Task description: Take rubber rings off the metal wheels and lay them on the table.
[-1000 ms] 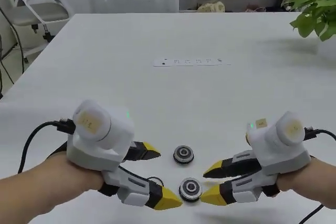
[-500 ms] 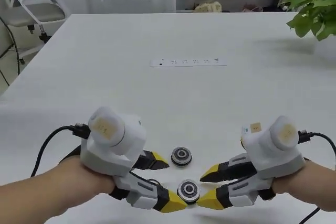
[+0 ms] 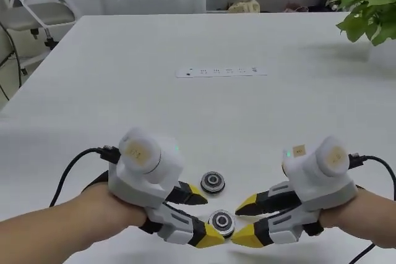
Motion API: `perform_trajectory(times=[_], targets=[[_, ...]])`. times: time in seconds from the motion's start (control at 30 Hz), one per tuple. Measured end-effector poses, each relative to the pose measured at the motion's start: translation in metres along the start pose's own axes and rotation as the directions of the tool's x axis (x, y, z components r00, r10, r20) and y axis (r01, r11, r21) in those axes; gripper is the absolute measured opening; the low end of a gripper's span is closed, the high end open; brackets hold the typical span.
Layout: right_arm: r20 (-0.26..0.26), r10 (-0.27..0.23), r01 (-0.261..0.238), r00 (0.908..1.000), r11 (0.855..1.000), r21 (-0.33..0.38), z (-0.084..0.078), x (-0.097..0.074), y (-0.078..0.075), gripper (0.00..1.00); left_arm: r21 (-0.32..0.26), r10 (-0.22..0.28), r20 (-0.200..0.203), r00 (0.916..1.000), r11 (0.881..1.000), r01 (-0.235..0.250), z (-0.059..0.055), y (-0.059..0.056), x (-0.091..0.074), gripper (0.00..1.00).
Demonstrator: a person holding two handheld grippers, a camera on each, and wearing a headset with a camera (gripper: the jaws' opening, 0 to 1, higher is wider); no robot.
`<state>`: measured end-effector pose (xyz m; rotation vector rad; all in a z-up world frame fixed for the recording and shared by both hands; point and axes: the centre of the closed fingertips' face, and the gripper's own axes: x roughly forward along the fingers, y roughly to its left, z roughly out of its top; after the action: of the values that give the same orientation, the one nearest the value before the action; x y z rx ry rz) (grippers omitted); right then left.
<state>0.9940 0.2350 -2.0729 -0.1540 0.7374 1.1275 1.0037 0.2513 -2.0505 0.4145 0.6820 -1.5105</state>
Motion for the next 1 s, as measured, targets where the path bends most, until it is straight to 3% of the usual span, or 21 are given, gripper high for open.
perform_trajectory(times=[0.57, 1.0], targets=[[-0.006, 0.006, -0.006, 1.0000, 1.000, 0.001, -0.003, 0.001, 0.001, 0.29, 0.033, -0.016, -0.019, 0.9997, 0.999, 0.017, 0.001, -0.001, 0.012, 0.24], [-0.010, 0.006, -0.006, 0.9999, 1.000, 0.003, -0.004, 0.002, 0.000, 0.28, 0.094, 0.027, -0.024, 0.9993, 0.995, -0.025, -0.001, 0.003, 0.014, 0.16]])
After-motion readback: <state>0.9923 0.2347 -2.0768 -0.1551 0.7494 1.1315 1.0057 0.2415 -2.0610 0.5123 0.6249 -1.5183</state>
